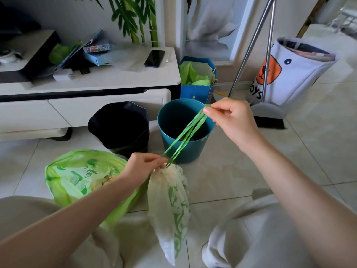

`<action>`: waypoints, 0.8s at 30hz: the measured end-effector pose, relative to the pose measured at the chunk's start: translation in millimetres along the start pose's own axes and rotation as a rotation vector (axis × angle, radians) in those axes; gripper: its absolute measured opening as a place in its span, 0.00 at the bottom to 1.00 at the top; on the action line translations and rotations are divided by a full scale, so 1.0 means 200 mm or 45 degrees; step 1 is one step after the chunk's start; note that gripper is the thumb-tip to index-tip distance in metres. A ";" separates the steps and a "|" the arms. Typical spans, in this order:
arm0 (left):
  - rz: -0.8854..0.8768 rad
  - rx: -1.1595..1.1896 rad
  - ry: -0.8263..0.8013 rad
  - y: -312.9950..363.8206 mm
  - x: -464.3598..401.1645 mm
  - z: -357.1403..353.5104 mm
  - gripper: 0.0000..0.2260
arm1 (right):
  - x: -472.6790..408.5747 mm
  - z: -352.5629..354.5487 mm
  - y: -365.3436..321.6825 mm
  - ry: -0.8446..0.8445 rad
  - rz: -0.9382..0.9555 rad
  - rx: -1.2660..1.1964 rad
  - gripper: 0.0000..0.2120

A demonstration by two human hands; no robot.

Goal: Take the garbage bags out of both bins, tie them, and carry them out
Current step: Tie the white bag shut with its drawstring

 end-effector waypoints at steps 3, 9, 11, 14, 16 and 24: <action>0.052 0.142 0.041 -0.01 -0.02 0.02 0.06 | 0.01 0.02 -0.04 0.040 0.058 0.044 0.05; -0.070 -0.547 -0.373 0.09 0.00 -0.11 0.06 | 0.03 -0.08 -0.13 -0.053 0.185 -0.020 0.07; -0.131 -0.693 -0.525 0.10 0.02 -0.17 0.09 | 0.03 -0.11 -0.14 -0.055 0.189 0.004 0.06; -0.161 -0.692 -0.614 0.10 0.06 -0.21 0.09 | 0.01 -0.13 -0.13 -0.063 0.161 -0.026 0.04; -0.160 -0.700 -0.607 0.10 0.08 -0.21 0.08 | 0.01 -0.16 -0.12 -0.077 0.136 -0.052 0.04; -0.071 -0.513 -0.512 0.06 0.07 -0.20 0.11 | 0.01 -0.34 0.04 -0.203 -0.052 -0.152 0.08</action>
Point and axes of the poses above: each hand's wrist, its own x-axis away from the middle knuckle, its own z-axis out of the back of the hand, y = z × x, the point moved 7 cm from there along -x, towards the middle knuckle, and after that the axes turned 11 degrees about -y, right-handed, at the moved point
